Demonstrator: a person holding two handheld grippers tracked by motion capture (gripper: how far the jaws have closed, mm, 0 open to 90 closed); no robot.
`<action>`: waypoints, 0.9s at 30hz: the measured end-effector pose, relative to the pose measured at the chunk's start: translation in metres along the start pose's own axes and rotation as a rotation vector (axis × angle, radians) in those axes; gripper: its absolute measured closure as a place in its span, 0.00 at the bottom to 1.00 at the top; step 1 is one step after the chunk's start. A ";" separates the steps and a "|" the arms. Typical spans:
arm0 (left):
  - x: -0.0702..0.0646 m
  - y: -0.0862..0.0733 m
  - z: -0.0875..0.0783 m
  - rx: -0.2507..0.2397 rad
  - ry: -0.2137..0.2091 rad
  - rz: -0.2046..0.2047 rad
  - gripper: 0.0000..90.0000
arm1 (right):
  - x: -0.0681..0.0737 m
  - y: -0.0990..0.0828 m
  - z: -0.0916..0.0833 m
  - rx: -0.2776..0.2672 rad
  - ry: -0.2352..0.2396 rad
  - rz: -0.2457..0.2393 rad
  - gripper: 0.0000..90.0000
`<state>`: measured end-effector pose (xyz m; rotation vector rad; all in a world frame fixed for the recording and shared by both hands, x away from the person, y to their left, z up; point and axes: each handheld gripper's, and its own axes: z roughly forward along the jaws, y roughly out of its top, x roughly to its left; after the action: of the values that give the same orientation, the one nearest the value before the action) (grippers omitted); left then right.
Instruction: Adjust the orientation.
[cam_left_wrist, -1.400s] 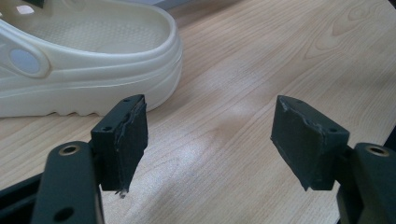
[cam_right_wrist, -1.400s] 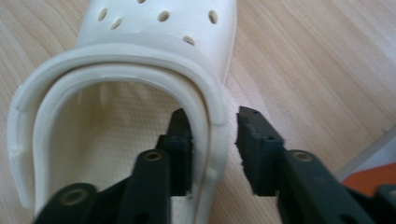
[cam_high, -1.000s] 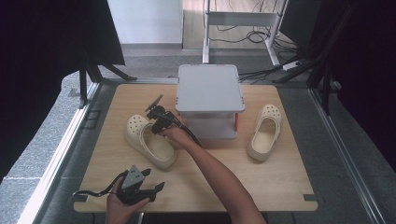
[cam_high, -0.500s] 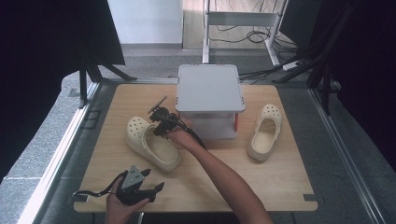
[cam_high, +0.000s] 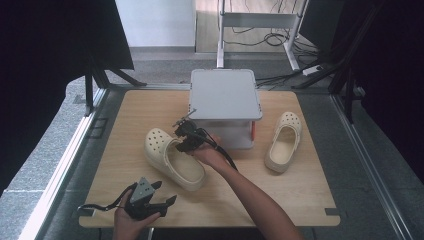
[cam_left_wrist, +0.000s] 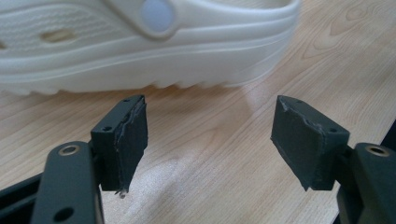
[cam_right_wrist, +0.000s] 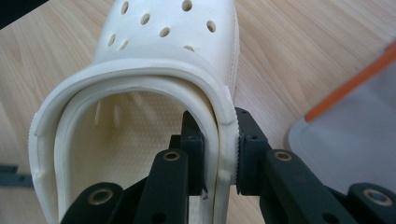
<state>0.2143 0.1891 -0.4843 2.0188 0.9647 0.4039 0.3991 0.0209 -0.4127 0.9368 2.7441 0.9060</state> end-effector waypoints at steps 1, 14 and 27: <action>0.000 0.000 0.000 0.000 0.001 0.000 0.31 | -0.001 -0.003 -0.003 -0.005 0.002 0.000 0.86; 0.000 0.000 0.001 0.002 -0.005 -0.003 0.31 | -0.013 -0.055 -0.029 -0.035 -0.005 0.064 0.86; 0.005 0.005 0.011 0.004 -0.020 -0.002 0.31 | -0.023 -0.108 -0.049 -0.063 -0.048 0.163 0.86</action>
<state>0.2259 0.1851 -0.4871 2.0220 0.9566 0.3804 0.3475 -0.0857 -0.4359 1.1678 2.6132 0.9752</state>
